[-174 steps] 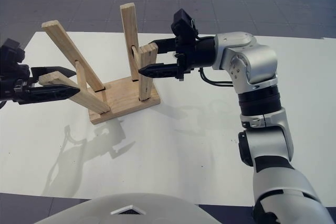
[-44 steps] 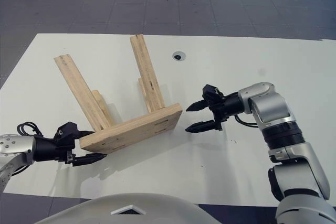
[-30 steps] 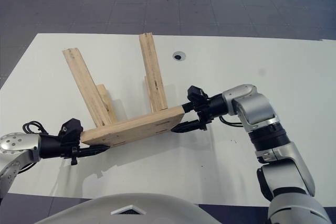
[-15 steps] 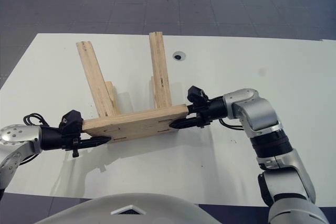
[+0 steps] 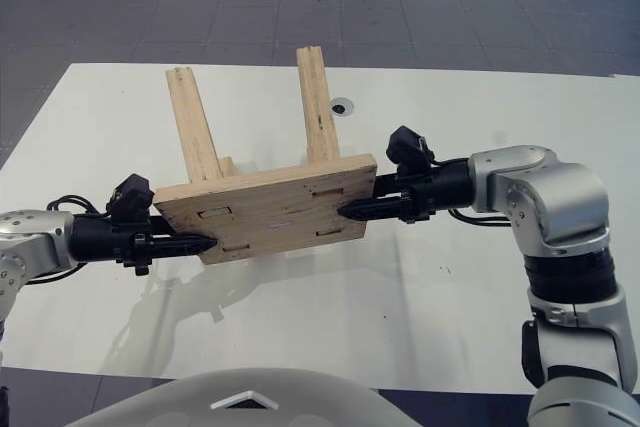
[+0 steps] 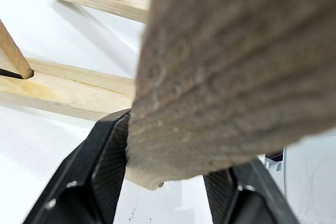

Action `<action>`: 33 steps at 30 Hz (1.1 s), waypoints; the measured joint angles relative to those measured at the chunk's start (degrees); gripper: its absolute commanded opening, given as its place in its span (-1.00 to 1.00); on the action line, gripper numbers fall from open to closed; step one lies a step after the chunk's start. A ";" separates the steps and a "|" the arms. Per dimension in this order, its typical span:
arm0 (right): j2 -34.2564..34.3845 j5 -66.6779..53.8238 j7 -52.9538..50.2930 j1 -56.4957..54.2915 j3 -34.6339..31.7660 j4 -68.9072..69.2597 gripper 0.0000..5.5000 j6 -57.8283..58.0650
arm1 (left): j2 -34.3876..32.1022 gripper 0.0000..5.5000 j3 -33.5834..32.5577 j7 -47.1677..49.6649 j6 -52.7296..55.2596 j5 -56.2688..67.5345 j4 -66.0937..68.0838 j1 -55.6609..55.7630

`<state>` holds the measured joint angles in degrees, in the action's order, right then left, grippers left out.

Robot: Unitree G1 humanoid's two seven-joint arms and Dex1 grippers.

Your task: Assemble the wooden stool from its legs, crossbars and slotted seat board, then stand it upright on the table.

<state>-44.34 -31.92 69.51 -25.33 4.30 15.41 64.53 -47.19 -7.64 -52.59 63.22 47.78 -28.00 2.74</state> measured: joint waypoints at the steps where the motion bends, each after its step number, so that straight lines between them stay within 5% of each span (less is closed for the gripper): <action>1: -0.30 -0.67 -0.79 0.44 -0.91 1.25 -0.20 1.90 | 0.05 -0.32 -0.15 1.23 2.05 1.14 -1.04 0.40; 11: 0.45 -5.92 -7.04 -0.82 -7.54 5.46 -0.20 9.71 | 1.71 -0.32 -5.64 8.58 19.08 12.66 1.39 8.69; 25: -4.34 -12.21 -3.82 -9.03 -6.49 -0.89 -0.20 20.67 | 1.31 -0.32 -9.28 11.51 22.06 24.09 4.48 11.01; 30: -8.61 -25.04 -1.79 -13.51 -4.38 -8.48 -0.20 24.63 | -3.51 -0.32 -6.81 11.34 22.29 40.52 13.07 12.89; 33: -8.23 -37.79 -0.04 -15.84 1.19 -12.83 -0.20 26.10 | -8.32 -0.32 0.57 11.15 22.40 53.09 18.59 17.08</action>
<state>-52.57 -69.71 69.47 -41.17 5.49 2.58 90.63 -55.51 -7.08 -41.44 85.62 100.87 -9.41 19.82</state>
